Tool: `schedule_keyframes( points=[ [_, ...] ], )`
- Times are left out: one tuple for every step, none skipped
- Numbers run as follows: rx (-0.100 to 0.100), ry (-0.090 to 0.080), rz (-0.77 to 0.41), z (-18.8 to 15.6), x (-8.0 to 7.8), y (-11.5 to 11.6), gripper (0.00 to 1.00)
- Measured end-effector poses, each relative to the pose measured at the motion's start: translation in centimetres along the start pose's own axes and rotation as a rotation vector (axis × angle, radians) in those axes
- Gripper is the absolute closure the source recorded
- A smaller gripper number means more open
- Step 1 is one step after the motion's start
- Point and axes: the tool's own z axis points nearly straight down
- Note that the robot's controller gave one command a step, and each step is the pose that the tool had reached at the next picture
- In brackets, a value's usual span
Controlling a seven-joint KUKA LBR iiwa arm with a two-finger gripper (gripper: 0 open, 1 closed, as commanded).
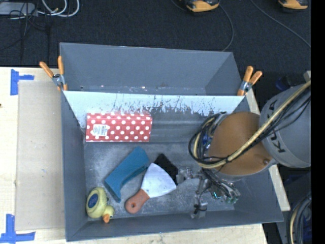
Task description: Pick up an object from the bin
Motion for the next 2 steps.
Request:
schedule_keyframes(
  points=[
    [0.002, -0.005, -0.045, 2.1, -1.7, 5.7, 0.0],
    [-0.002, -0.014, -0.093, 3.9, -3.1, 11.1, 0.0]
  ],
)
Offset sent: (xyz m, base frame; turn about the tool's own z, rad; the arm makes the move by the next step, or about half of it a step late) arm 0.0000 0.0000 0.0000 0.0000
